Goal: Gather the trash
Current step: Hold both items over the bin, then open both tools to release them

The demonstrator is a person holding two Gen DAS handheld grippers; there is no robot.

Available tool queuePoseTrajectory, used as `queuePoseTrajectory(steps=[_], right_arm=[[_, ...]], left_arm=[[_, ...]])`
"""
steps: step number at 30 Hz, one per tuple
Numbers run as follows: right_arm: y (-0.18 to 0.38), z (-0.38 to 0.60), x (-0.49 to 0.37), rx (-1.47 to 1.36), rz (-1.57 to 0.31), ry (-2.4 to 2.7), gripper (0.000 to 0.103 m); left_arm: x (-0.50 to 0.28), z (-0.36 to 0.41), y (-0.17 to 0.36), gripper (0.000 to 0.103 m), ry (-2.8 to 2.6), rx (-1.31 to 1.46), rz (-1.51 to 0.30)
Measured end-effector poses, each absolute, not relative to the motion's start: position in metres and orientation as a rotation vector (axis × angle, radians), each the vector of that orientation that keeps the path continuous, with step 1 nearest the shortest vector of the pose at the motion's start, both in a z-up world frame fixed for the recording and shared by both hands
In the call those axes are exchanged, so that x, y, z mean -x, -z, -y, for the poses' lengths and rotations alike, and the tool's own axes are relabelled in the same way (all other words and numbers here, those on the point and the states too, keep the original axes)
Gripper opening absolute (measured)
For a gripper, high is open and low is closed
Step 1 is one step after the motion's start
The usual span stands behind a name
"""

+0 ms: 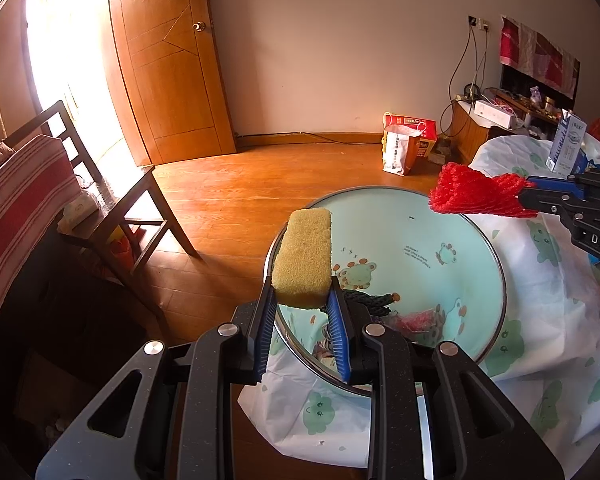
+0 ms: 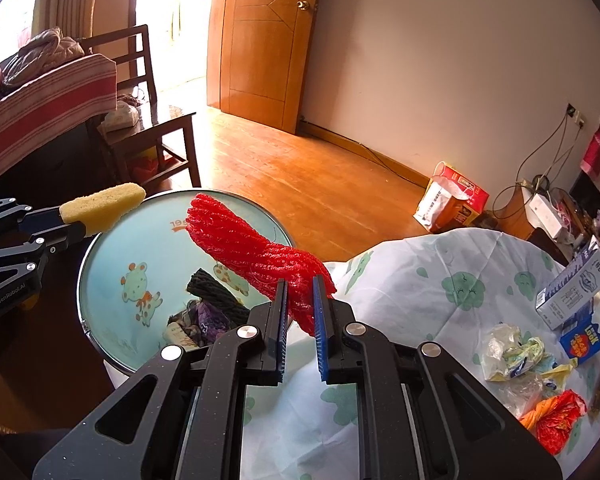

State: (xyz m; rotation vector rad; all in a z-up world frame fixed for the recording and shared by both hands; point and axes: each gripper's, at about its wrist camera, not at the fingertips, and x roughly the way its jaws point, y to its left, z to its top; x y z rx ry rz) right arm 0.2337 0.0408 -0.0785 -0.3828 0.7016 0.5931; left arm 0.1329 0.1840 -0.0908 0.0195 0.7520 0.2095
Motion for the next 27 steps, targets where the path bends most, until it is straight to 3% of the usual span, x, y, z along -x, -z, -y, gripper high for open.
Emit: queuePoseTrajectory(steps=[27], right_arm=[[0.0771,-0.0485,-0.2318,0.392,-0.697,-0.609,0.013]], left_arm=[[-0.1308,-0.1845,0.0871,0.027,-0.203,-0.010,-0.743]])
